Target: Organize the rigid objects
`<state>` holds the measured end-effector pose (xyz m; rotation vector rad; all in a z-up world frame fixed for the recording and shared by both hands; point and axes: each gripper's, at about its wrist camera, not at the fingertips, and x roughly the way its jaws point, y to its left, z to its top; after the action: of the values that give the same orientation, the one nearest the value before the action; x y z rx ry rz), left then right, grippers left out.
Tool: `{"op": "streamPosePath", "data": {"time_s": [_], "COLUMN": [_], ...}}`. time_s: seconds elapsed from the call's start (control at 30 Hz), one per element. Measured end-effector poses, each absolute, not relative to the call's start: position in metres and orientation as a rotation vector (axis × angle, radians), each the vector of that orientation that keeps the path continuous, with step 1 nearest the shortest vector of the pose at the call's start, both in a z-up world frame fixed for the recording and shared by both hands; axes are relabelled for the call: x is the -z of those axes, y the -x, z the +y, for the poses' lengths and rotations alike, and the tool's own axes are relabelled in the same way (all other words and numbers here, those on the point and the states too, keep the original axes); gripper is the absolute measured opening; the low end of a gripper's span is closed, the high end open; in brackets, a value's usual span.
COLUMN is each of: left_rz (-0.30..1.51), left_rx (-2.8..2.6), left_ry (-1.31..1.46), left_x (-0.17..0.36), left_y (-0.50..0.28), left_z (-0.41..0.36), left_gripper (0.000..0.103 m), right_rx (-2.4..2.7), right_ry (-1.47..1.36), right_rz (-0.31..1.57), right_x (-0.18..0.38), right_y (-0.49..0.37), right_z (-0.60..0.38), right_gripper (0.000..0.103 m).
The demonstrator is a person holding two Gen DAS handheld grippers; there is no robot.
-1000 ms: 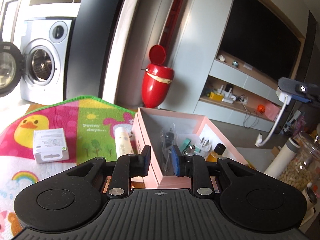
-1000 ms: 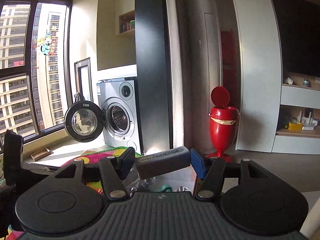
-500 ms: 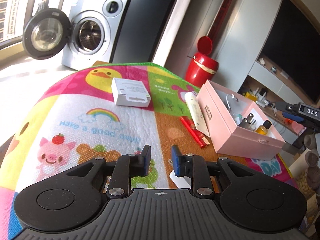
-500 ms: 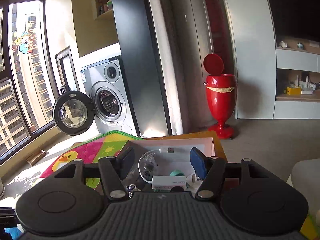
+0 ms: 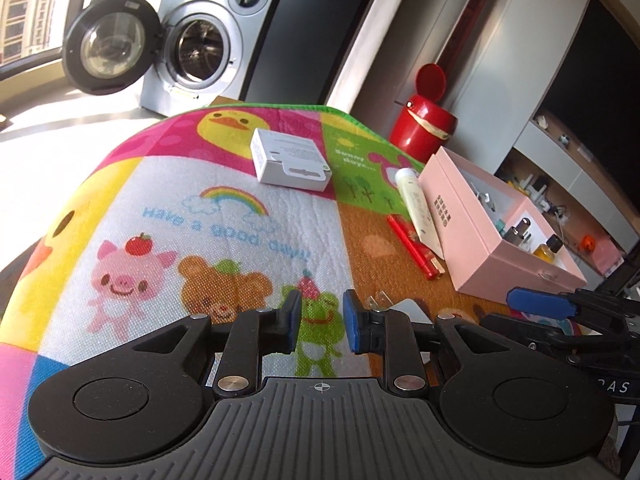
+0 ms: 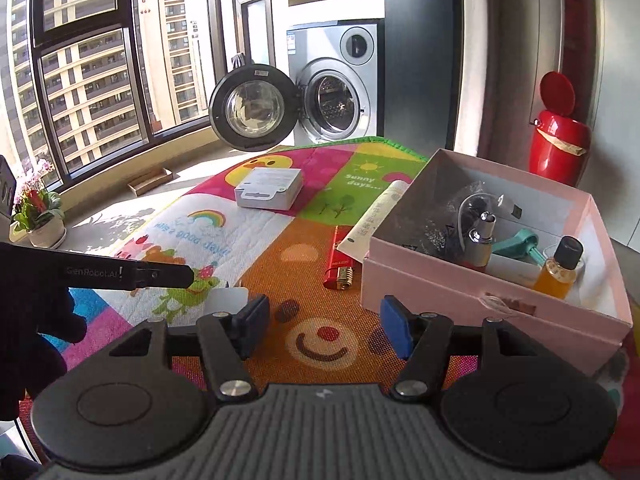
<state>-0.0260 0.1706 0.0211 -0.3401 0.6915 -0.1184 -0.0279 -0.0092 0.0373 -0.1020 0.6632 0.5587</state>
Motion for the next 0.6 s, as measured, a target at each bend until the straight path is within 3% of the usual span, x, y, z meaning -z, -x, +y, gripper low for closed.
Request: {"op": "streamPosePath", "data": {"time_s": [0.3, 0.6], "left_rz": [0.674, 0.58], "left_rx": [0.087, -0.004], "left_ry": [0.293, 0.244], "left_x": [-0.025, -0.06], "left_y": [0.016, -0.076], "left_z": [0.178, 0.187], "left_gripper": [0.025, 0.025], "right_rx": [-0.628, -0.574], "right_ry": [0.217, 0.267], "right_rz": [0.677, 0.585], "right_x": [-0.015, -0.018], "right_y": [0.039, 0.054], "right_z": [0.038, 0.022], "right_gripper": [0.065, 0.066]}}
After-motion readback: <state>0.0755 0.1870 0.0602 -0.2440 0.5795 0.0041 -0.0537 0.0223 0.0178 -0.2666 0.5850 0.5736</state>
